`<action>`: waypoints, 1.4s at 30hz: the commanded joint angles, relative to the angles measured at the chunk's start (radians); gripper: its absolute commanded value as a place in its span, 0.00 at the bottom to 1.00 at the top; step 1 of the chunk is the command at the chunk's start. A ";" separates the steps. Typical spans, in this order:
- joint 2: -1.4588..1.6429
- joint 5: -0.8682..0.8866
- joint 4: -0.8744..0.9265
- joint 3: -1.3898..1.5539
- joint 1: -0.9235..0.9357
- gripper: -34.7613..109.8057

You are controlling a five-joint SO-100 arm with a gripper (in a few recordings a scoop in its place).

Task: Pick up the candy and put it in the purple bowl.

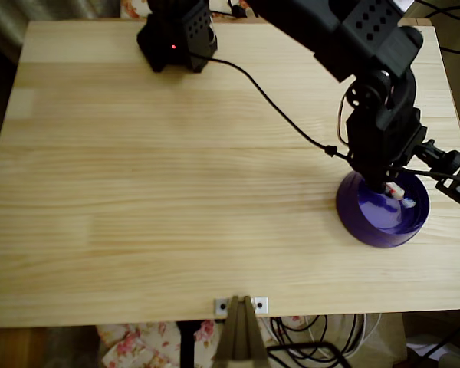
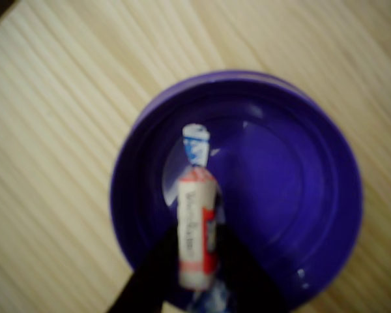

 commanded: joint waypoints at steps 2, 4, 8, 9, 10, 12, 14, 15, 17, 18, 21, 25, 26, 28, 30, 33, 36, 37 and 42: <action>0.066 0.000 -0.008 -0.071 -0.021 0.33; 0.078 -0.003 -0.014 -0.057 -0.021 0.33; 0.098 -0.005 -0.014 -0.049 -0.020 0.33; 0.104 -0.005 -0.008 -0.051 -0.020 0.33; 0.118 -0.005 -0.005 -0.052 -0.017 0.33; 0.152 -0.005 0.002 -0.044 -0.009 0.33; 0.189 -0.008 0.015 -0.043 0.002 0.33; 0.207 -0.009 0.021 -0.044 0.008 0.33; 0.235 -0.012 0.044 -0.055 0.018 0.33; 0.245 -0.014 0.054 -0.060 0.023 0.33; 0.281 -0.017 0.071 -0.064 0.029 0.33; 0.334 -0.018 0.091 -0.061 0.031 0.33; 0.356 -0.017 0.098 -0.061 0.034 0.33; 0.407 -0.020 0.118 -0.063 0.046 0.33; 0.457 -0.031 0.147 -0.072 0.060 0.31; 0.531 -0.058 0.196 -0.084 0.078 0.24; 0.597 -0.081 0.247 -0.077 0.089 0.24; 0.623 -0.086 0.258 -0.063 0.094 0.24; 0.785 -0.064 0.281 0.063 0.152 0.24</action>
